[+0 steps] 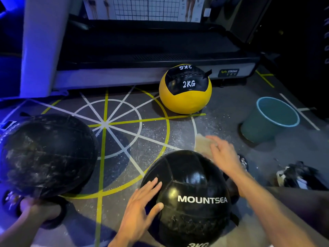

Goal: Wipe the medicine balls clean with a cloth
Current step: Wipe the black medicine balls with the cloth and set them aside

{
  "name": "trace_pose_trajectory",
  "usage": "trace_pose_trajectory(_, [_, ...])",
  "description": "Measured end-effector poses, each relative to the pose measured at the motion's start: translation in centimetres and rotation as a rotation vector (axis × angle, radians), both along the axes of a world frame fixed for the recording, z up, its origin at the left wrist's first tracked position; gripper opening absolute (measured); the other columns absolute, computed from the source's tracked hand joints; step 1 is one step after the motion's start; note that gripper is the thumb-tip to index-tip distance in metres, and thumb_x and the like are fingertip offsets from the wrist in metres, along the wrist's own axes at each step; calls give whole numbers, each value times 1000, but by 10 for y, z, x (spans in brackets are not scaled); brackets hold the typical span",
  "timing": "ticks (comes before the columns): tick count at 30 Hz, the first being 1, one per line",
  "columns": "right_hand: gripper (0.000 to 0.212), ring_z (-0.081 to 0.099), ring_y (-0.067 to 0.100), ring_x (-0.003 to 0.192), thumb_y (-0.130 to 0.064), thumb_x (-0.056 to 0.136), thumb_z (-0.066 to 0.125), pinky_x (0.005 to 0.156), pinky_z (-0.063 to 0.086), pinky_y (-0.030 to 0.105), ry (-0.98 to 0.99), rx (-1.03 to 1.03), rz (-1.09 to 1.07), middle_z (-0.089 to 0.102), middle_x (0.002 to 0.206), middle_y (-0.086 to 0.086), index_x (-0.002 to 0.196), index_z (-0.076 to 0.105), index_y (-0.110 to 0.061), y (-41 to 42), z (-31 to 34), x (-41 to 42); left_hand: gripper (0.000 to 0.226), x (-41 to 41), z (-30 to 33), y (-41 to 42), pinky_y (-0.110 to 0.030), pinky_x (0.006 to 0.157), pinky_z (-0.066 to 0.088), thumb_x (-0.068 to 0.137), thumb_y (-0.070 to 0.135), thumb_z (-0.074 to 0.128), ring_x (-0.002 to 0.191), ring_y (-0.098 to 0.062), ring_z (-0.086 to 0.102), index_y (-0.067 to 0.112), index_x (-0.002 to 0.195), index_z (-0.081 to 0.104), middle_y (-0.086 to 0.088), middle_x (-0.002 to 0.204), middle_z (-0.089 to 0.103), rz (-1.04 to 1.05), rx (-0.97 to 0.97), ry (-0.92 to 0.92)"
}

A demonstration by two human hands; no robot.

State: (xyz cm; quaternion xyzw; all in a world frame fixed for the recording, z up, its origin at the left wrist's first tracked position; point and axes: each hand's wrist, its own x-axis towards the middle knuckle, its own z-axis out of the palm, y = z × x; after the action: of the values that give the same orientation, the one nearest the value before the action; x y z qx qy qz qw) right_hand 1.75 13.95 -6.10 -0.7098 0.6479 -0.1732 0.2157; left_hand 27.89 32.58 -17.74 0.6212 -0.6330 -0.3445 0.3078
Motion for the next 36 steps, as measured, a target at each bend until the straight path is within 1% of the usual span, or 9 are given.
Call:
trace_pose_trajectory(4, [39,68,27,93,-16,106,44,69,43,25,-80,-108,-97,74,113,7,141,60,-21,-8,13,-10,59,21,2,8,-33,123,17,96,66,56,149,11,18,67,147,29,41,158,24,16,45,45])
trace_pose_trajectory(6, [40,67,19,112,-21,108,43,93,48,16,-94,-10,73,69,129,-8,146,55,-29,3,3,2,60,33,5,10,-32,123,22,94,55,65,148,12,23,69,144,33,41,156,29,38,78,113])
trace_pose_trajectory(8, [47,42,10,144,-19,108,42,124,23,27,-26,116,346,45,155,-9,154,43,-28,25,-20,23,57,47,6,11,-33,122,25,90,59,68,146,11,28,67,140,42,39,153,35,59,118,149])
trace_pose_trajectory(11, [56,2,2,154,-21,109,35,121,-7,16,97,93,480,9,167,-12,162,18,-24,51,-38,50,51,58,13,6,-34,121,29,85,62,71,139,16,36,58,134,58,43,146,41,124,119,169])
trace_pose_trajectory(16, [57,-7,-4,152,-27,109,33,125,-5,21,50,99,494,1,166,-17,163,14,-28,62,-32,68,69,33,45,-21,-22,117,25,84,70,69,142,21,21,53,146,44,43,152,29,101,41,67])
trace_pose_trajectory(23, [63,-6,-3,153,-33,101,19,127,-6,27,144,51,716,0,166,-16,163,14,-27,80,-26,76,89,29,31,-8,-33,120,28,70,81,73,144,14,25,52,148,41,45,152,29,114,41,114])
trace_pose_trajectory(28, [57,31,8,150,-23,102,28,126,22,34,-34,169,270,34,160,-15,155,31,-45,50,-51,22,89,38,28,-1,-39,122,28,71,79,74,144,13,26,51,148,42,42,153,30,128,52,135])
trace_pose_trajectory(31, [51,38,10,146,-14,107,36,121,21,22,-107,223,66,39,155,-19,152,41,-38,59,-53,23,89,36,28,2,-36,121,28,72,79,73,146,11,26,50,149,41,41,155,30,125,42,130])
trace_pose_trajectory(36, [45,40,1,138,-8,100,40,116,32,24,-97,10,455,38,153,-18,137,55,-28,87,-20,110,89,26,28,0,-30,118,27,72,79,72,146,9,26,46,149,43,41,155,29,120,13,98])
